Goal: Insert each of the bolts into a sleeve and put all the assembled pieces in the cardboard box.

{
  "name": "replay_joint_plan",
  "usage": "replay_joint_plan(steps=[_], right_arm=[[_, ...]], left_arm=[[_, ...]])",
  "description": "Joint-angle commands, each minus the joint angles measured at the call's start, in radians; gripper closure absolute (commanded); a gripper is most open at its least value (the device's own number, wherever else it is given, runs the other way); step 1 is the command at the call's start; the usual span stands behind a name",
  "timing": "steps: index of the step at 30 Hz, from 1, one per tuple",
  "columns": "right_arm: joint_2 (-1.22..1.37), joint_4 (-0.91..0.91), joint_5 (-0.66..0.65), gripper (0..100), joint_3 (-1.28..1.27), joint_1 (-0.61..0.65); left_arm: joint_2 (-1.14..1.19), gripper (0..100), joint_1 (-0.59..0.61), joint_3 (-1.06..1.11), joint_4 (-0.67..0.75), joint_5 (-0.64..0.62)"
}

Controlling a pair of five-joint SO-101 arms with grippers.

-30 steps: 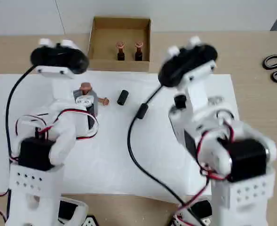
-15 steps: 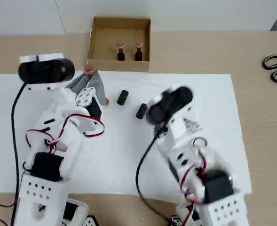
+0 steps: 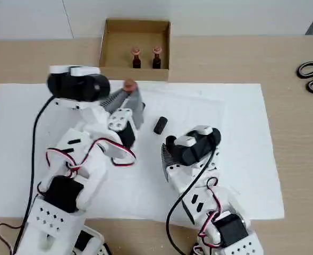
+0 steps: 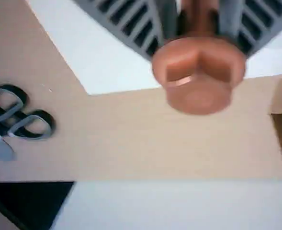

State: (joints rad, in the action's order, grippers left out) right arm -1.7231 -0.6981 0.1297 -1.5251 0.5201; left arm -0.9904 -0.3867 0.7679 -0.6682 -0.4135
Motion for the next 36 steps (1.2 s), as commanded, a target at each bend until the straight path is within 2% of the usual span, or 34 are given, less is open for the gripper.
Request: replay_joint_plan(steps=[1, 6, 11, 36], right_arm=[[-0.054, 0.051, 0.035, 99.5, -0.031, 0.005], [-0.067, 0.050, 0.035, 99.5, -0.043, 0.076], [-0.067, 0.050, 0.035, 99.5, -0.054, 0.079], [-0.071, 0.050, 0.035, 99.5, -0.048, 0.108]], left_arm=[[-0.032, 99, -0.063, 0.015, 0.032, -0.011], [-0.032, 99, -0.112, 0.070, 0.034, -0.009], [-0.032, 99, -0.140, 0.087, 0.035, -0.009], [-0.026, 99, -0.141, 0.209, 0.106, -0.005]])
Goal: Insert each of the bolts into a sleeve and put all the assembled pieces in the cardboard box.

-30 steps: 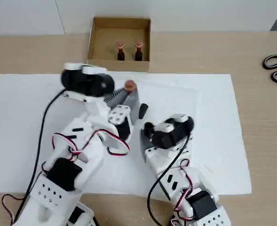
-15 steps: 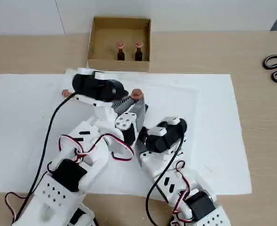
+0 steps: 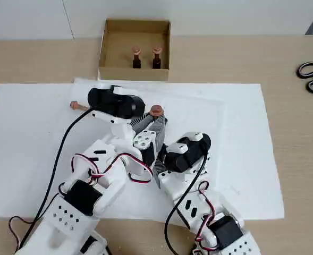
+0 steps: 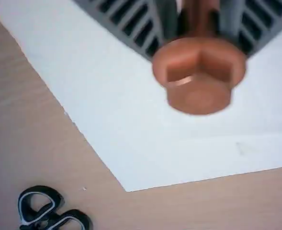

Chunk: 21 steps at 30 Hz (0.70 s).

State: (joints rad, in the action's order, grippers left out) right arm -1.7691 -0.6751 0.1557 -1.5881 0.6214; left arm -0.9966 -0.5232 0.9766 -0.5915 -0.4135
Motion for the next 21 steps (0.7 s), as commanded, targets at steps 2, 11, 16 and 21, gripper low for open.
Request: replay_joint_plan(steps=[2, 11, 16, 21], right_arm=[[-0.025, 0.027, 0.009, 99.5, 0.015, 0.007], [-0.027, 0.027, 0.009, 99.5, 0.015, 0.007], [-0.027, 0.027, 0.009, 99.5, 0.014, 0.007], [-0.027, 0.027, 0.009, 99.5, 0.014, 0.007]], left_arm=[[-0.020, 99, -0.006, 0.012, 0.028, -0.005], [-0.020, 99, -0.063, 0.013, -0.060, 0.068], [-0.020, 99, -0.066, 0.013, -0.109, 0.068], [-0.020, 99, -0.101, 0.013, -0.163, 0.068]])
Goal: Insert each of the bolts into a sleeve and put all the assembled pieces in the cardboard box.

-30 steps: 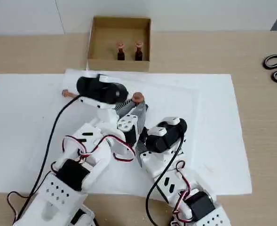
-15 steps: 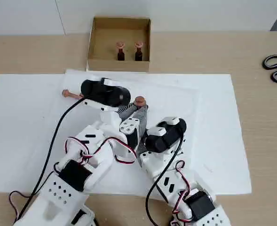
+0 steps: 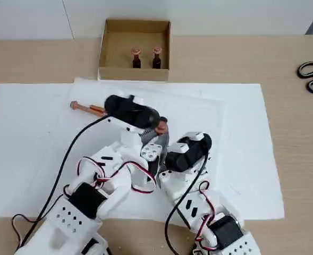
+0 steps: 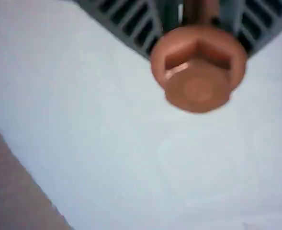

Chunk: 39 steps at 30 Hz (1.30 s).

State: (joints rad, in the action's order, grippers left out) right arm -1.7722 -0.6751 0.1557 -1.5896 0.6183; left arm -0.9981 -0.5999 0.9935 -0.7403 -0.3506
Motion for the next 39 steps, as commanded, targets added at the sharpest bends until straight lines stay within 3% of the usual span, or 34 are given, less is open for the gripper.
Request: replay_joint_plan(steps=[1, 8, 19, 27, 36, 39], right_arm=[[-0.024, 0.027, 0.009, 99.5, 0.015, 0.010], [-0.024, 0.027, 0.009, 99.5, 0.012, 0.010], [-0.025, 0.027, 0.009, 99.5, 0.011, 0.010], [-0.025, 0.027, 0.009, 99.5, 0.011, 0.010], [-0.024, 0.025, 0.009, 99.5, 0.011, 0.007], [-0.021, 0.025, 0.009, 99.5, 0.011, 0.005]], left_arm=[[-0.018, 99, -0.025, -0.002, -0.014, 0.005], [-0.018, 99, -0.028, 0.068, -0.008, 0.109], [-0.025, 98, -0.046, 0.061, -0.017, 0.110], [-0.020, 73, -0.046, -0.081, -0.310, 0.109], [-0.026, 72, 0.034, -0.143, -0.399, 0.114], [-0.026, 72, 0.120, -0.234, -0.488, 0.158]])
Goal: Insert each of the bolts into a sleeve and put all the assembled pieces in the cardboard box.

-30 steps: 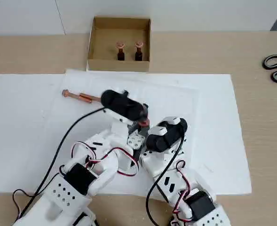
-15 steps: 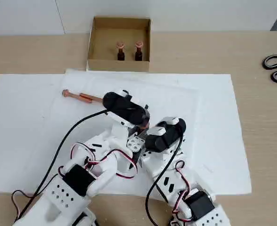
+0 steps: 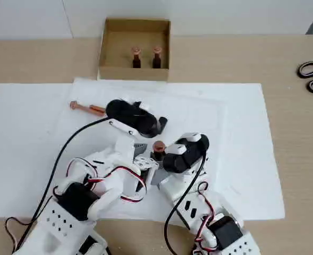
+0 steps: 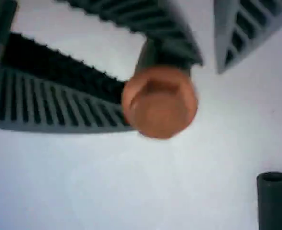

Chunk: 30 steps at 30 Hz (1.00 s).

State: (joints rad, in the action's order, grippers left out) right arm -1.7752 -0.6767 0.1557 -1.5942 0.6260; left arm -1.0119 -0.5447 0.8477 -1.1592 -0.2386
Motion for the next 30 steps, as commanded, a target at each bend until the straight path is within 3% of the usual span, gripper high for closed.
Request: replay_joint_plan(steps=[1, 6, 12, 20, 30], right_arm=[[-0.018, 0.027, 0.009, 99.5, 0.015, -0.004], [-0.012, 0.019, -0.028, 99.5, 0.021, -0.005], [0.094, 0.021, -0.089, 99.5, 0.120, -0.101], [0.558, 0.048, -0.163, 99.5, 0.529, -0.131], [1.273, 0.403, -0.169, 99.5, 0.976, -0.208]], left_arm=[[-0.012, 72, 0.112, -0.119, -0.106, 0.083], [-0.012, 72, 0.356, -0.196, -0.226, 0.207], [-0.012, 72, 0.463, -0.193, -0.272, 0.207], [-0.012, 72, 0.477, -0.193, -0.267, 0.206], [-0.012, 72, 0.477, -0.191, -0.272, 0.206]])
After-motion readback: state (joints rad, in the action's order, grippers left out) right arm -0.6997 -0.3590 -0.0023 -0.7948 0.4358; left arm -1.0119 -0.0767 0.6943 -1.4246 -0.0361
